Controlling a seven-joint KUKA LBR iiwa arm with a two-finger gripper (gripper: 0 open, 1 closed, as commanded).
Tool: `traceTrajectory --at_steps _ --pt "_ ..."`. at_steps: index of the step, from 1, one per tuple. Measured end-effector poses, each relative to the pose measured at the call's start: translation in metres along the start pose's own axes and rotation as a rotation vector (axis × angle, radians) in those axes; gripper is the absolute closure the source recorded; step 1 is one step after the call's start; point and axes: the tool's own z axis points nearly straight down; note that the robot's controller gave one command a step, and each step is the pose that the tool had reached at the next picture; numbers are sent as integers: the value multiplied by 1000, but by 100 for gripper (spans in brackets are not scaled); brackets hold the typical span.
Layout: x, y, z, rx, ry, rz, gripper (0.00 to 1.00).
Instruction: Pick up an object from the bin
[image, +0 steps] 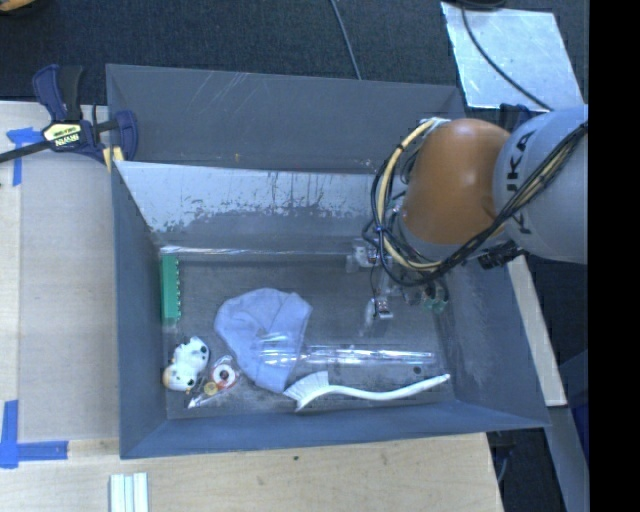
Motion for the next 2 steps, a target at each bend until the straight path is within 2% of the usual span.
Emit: traceTrajectory --at_steps 1,2 --pt "-2 0 -4 0 -8 0 0" --pt "73 42 56 1 -9 -247 0"
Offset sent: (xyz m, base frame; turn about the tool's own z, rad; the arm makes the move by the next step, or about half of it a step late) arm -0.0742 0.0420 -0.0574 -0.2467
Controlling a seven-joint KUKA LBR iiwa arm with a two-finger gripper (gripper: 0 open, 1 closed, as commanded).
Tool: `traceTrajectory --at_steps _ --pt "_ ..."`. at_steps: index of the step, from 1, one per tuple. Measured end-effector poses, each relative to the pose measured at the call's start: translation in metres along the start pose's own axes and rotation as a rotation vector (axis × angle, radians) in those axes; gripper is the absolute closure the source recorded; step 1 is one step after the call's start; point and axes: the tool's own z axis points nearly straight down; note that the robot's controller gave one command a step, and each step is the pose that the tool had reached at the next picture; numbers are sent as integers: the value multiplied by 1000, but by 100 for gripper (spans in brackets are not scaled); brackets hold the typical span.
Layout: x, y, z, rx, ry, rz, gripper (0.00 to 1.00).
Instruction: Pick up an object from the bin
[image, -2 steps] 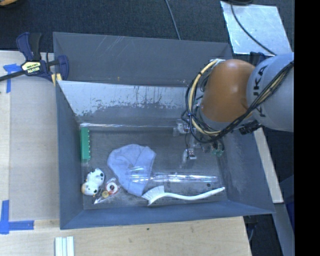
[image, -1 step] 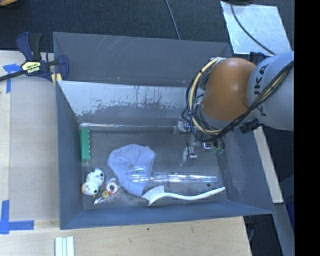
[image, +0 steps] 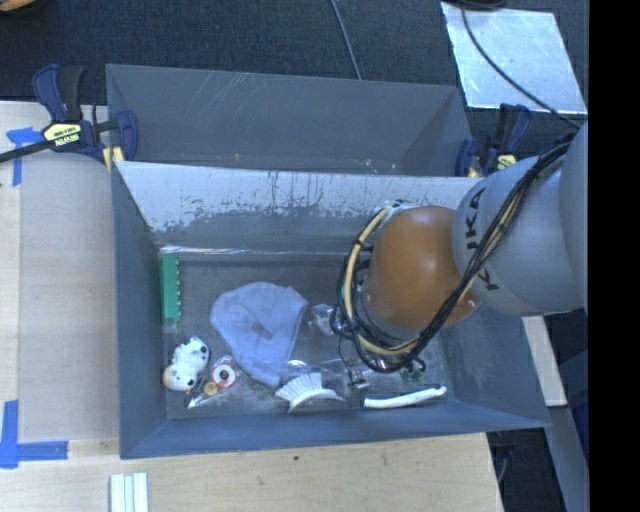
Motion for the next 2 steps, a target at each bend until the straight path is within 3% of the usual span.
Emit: traceTrajectory --at_steps 1,2 --pt "-4 -19 -52 2 -7 172 0" --pt "-2 67 -28 -2 -3 -157 0"
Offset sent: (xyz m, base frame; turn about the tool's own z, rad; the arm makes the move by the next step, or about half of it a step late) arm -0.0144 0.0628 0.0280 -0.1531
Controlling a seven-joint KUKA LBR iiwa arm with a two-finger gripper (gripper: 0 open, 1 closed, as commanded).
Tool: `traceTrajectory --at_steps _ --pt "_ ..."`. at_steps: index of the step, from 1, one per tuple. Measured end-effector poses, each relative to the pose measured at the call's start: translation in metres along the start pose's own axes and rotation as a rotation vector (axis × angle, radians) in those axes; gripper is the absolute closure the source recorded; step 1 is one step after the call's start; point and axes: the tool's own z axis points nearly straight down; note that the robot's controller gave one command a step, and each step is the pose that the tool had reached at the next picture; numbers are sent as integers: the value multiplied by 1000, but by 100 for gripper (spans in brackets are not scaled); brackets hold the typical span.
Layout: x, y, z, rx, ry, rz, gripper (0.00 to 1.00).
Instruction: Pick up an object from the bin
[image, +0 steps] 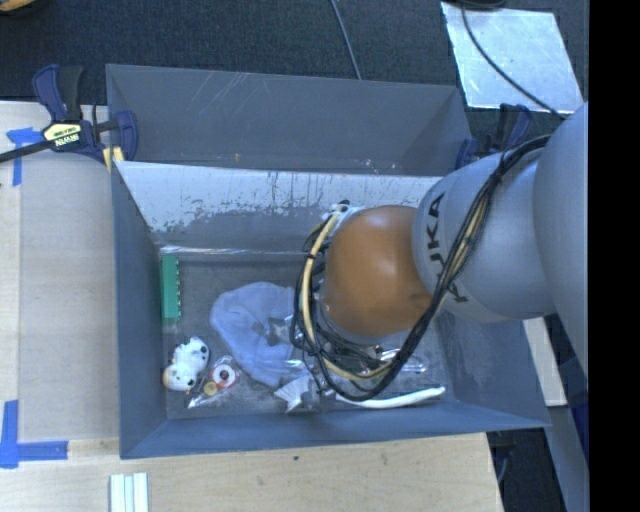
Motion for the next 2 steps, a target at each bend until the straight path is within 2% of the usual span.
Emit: traceTrajectory --at_steps 1,2 --pt "7 -28 26 0 2 270 0" --pt "12 -70 25 3 -18 -230 100"
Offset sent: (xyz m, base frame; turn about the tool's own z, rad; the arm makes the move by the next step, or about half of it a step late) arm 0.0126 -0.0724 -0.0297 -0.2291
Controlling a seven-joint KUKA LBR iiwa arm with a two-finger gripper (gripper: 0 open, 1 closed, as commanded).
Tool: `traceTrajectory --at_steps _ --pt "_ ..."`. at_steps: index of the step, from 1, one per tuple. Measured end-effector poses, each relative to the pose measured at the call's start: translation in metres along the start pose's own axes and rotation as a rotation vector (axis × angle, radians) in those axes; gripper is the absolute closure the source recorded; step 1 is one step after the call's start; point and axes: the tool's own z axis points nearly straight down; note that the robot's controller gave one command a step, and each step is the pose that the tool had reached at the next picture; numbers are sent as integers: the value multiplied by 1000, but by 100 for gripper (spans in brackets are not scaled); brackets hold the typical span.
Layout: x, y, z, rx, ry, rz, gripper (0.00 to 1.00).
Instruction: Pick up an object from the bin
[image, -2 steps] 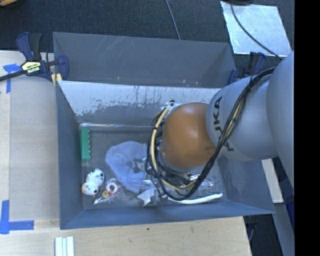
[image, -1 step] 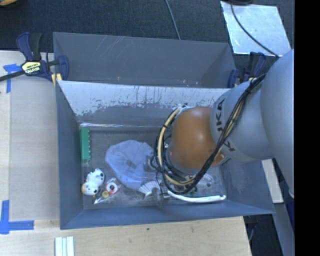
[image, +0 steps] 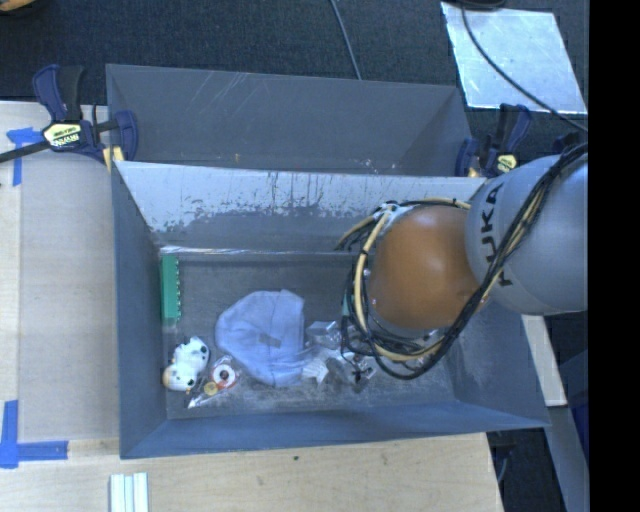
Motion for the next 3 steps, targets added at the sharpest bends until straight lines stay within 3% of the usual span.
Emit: traceTrajectory --at_steps 2,3 --pt "-2 0 -8 1 -5 2 100" --pt "1 2 -35 -6 7 2 100"
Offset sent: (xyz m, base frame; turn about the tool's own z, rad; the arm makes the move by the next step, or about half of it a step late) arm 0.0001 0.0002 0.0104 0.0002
